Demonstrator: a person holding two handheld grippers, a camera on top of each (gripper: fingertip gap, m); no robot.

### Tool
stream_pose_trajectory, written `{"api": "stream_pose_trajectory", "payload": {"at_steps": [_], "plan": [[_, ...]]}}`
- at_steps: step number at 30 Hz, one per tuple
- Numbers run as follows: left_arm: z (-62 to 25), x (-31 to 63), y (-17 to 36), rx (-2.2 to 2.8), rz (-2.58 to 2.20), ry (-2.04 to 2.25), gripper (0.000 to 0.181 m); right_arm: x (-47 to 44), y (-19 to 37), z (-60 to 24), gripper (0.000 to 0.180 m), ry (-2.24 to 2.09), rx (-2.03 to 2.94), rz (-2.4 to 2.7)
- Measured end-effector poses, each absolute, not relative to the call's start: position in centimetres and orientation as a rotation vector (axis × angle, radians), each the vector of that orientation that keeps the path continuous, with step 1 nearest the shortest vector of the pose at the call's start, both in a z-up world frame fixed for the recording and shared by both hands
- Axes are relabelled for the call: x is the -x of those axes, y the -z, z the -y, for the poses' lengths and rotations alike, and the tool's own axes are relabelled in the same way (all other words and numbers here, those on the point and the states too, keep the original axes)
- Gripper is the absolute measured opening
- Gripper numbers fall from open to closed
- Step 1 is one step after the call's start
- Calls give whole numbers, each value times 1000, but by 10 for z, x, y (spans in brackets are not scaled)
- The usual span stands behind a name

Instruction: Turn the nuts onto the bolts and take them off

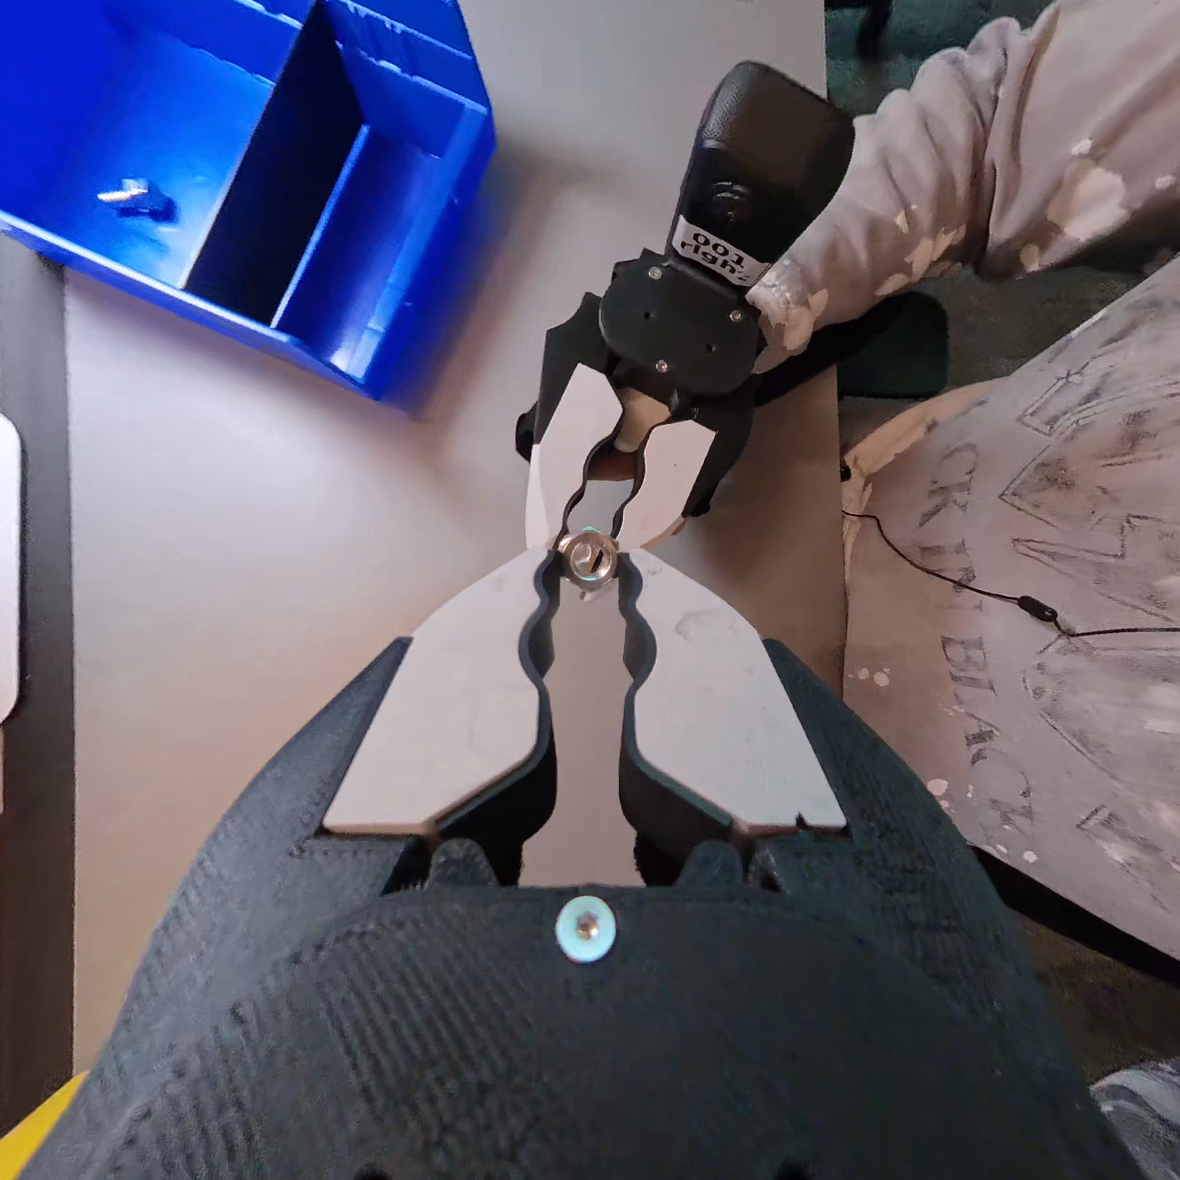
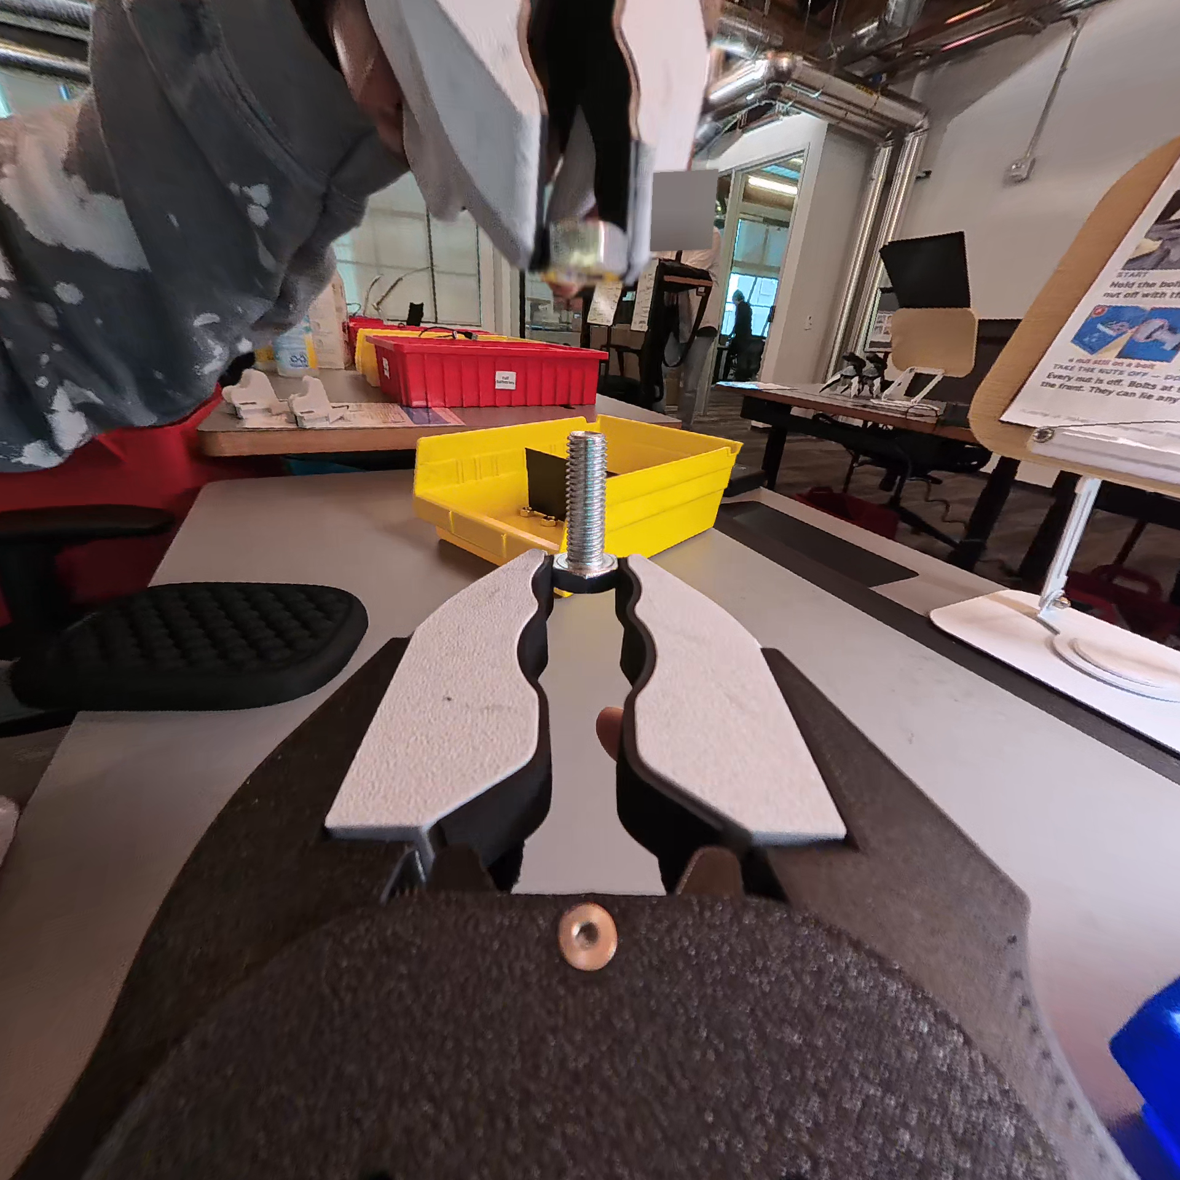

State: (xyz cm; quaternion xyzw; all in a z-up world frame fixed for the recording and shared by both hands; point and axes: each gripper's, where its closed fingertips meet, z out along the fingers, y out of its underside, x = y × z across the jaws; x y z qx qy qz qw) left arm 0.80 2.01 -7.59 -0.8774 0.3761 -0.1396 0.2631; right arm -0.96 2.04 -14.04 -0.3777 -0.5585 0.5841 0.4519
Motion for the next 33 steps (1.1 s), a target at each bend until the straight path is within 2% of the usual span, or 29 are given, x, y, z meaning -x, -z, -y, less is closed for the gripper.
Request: {"api": "stream_pose_trajectory", "payload": {"at_steps": [11,27,33], "plan": [[-27,-13,108,2461,-1059,372,19,8,139,-22,18,-1446,942,1378],[-28,-14,111,2441,-1060,372,19,9,143,-22,18,-1462,960,1378],[-28,-15,109,2421,-1053,380,24,9,143,-21,18,-1469,961,1381]]}}
